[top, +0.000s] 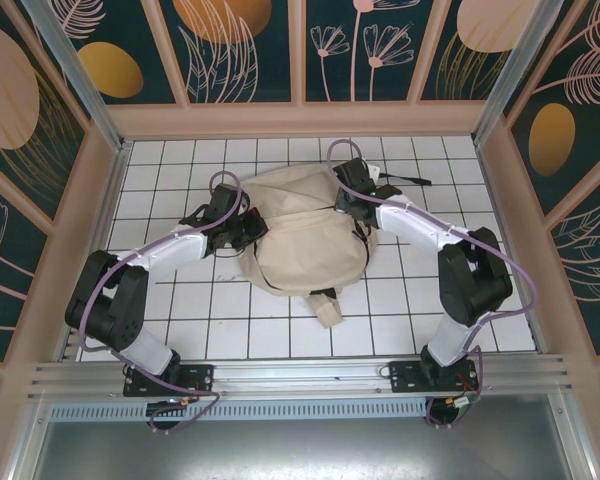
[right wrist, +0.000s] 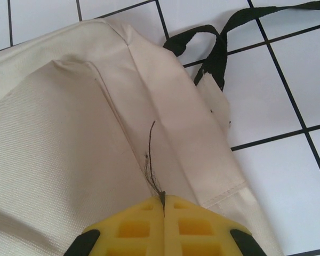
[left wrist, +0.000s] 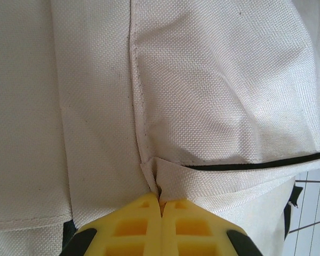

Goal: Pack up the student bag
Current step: Zip the student bag at the center of the table.

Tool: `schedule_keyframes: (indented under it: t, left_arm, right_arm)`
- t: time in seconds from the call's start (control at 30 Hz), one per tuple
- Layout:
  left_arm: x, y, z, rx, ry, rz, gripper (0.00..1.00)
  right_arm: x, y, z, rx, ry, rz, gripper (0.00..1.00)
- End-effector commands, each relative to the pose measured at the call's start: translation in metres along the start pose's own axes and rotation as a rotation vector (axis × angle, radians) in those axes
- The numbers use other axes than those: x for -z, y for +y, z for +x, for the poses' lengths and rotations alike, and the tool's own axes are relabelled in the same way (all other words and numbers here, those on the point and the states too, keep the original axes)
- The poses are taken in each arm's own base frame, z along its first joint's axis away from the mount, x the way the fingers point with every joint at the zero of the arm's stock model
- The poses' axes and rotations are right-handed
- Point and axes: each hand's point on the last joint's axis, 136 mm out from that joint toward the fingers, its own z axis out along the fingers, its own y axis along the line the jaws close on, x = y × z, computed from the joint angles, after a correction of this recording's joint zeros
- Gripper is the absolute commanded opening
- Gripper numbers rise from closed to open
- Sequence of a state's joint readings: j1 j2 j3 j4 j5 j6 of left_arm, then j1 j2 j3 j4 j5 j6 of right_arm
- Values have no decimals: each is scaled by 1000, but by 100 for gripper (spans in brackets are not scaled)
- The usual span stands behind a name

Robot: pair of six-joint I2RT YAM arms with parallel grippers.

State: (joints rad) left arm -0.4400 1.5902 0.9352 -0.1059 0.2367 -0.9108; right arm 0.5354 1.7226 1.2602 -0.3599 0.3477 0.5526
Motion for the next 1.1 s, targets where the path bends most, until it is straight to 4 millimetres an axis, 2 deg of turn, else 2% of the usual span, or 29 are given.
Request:
schedule_keyframes:
  t: [0.0, 0.13, 0.23, 0.33, 0.47, 0.53, 0.6, 0.73, 0.8, 0.9, 1.07]
  left_arm:
    - [8, 38, -8, 36, -56, -147, 0]
    - [9, 40, -9, 39, -58, -149, 0]
    - [9, 41, -10, 40, -59, -151, 0]
    - [9, 42, -9, 37, -52, -152, 0]
    - [8, 42, -9, 32, -49, -152, 0]
    - [9, 44, -10, 34, -54, -160, 0]
    - [9, 46, -10, 36, -56, -165, 0]
    - [10, 49, -11, 44, -62, -171, 0]
    - [10, 50, -12, 45, -63, -171, 0]
    - [9, 48, -11, 46, -60, -156, 0]
    - [6, 28, -19, 16, -58, -87, 0]
  right_arm:
    - [-12, -45, -18, 8, -60, 164, 0]
    - [-25, -38, -16, 42, -37, 126, 0]
    - [-32, -25, -16, 83, -26, 56, 0]
    - [-29, -3, -20, 118, -23, -48, 0]
    - [-15, 22, -28, 135, -36, -182, 0]
    - [-15, 16, -32, 112, -47, -151, 0]
    - [-23, -2, -31, 85, -36, -67, 0]
    - [-37, -39, -19, 27, -9, 88, 0]
    - [-40, -51, -12, 5, 8, 135, 0]
    - [-41, -45, -8, -2, 30, 96, 0]
    - [-30, -9, -11, 1, 62, -96, 0]
